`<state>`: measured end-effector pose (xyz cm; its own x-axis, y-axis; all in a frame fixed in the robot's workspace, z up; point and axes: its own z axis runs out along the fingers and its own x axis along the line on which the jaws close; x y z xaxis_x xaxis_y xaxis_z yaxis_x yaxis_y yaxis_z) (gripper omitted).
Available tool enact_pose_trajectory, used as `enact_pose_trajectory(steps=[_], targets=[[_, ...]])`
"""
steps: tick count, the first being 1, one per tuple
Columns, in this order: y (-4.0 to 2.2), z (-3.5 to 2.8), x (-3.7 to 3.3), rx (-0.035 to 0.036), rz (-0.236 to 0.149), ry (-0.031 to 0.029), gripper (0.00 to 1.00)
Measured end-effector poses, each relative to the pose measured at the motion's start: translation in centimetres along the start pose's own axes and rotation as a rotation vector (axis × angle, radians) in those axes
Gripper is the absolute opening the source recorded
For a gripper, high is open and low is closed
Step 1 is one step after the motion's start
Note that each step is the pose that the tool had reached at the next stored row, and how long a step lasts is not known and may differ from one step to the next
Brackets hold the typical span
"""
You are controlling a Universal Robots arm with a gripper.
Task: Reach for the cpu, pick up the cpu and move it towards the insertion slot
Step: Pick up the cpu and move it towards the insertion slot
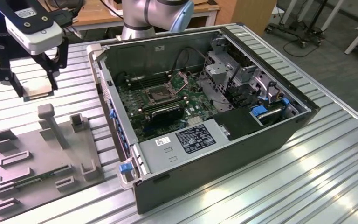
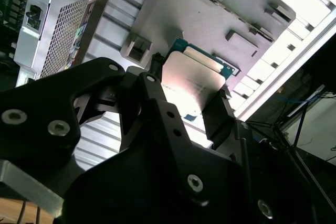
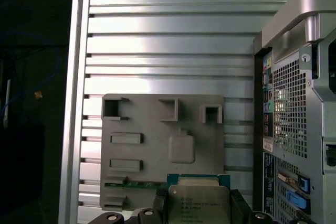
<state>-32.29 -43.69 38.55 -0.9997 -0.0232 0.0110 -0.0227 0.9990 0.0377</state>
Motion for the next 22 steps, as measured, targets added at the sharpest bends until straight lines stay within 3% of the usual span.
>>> enact_pose_trajectory(steps=[22], targets=[[-0.04, -0.02, -1.88, 0.0, 0.0, 0.0, 0.55]])
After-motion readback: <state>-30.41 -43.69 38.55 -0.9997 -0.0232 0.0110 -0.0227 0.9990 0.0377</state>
